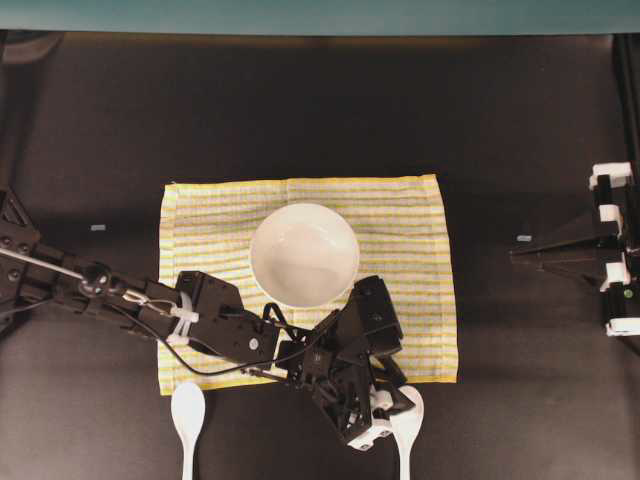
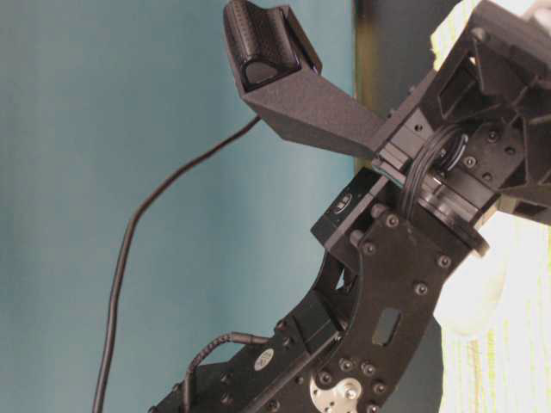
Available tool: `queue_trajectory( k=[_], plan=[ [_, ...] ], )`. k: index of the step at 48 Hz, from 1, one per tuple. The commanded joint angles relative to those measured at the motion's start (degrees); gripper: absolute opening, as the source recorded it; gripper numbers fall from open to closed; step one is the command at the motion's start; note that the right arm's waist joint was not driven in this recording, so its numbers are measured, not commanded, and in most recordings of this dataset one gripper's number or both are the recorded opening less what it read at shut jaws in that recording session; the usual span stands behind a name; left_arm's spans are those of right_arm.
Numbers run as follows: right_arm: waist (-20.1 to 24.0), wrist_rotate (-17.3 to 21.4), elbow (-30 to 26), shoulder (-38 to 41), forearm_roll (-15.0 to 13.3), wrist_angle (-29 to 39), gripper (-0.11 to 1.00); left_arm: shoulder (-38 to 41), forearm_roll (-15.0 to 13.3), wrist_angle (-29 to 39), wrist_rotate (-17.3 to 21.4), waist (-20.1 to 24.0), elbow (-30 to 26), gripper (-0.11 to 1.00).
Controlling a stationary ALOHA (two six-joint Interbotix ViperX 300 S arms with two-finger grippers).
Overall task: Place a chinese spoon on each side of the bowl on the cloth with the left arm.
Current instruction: 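Lift the spoon and carry it over the cloth to the bowl's right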
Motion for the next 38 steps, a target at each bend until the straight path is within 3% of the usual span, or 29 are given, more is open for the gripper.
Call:
queue_trajectory(
  k=[1,5,7,16,22,30,38],
  plan=[
    [0.00,-0.35,-0.18,0.26,0.09,-0.26,0.00,-0.62,0.18,0.97,0.09,0.00,-0.79,0.32],
    [0.00,-0.26,-0.09,0.26,0.09,-0.18,0.00,-1.58,0.18,1.93,0.44,0.00,-0.97,0.10],
    [0.00,-0.26,-0.09,0.26,0.09,-0.26,0.00,-2.11,0.18,2.46,0.62,0.09,-1.05,0.05],
    [0.00,-0.35,0.18,0.26,0.00,-0.18,0.00,-6.24,0.18,7.03,0.70,1.67,-2.29,0.06],
    [0.00,-0.35,0.26,0.26,0.09,-0.26,0.00,-10.46,0.18,13.62,1.23,3.78,-4.13,0.06],
    [0.00,-0.35,0.26,0.18,0.00,-0.26,0.00,-17.14,0.35,22.68,4.83,7.82,-6.15,0.06],
    [0.00,-0.35,0.26,0.09,0.09,-0.18,0.00,-20.30,0.35,28.48,9.93,14.77,-7.65,0.06]
  ],
)
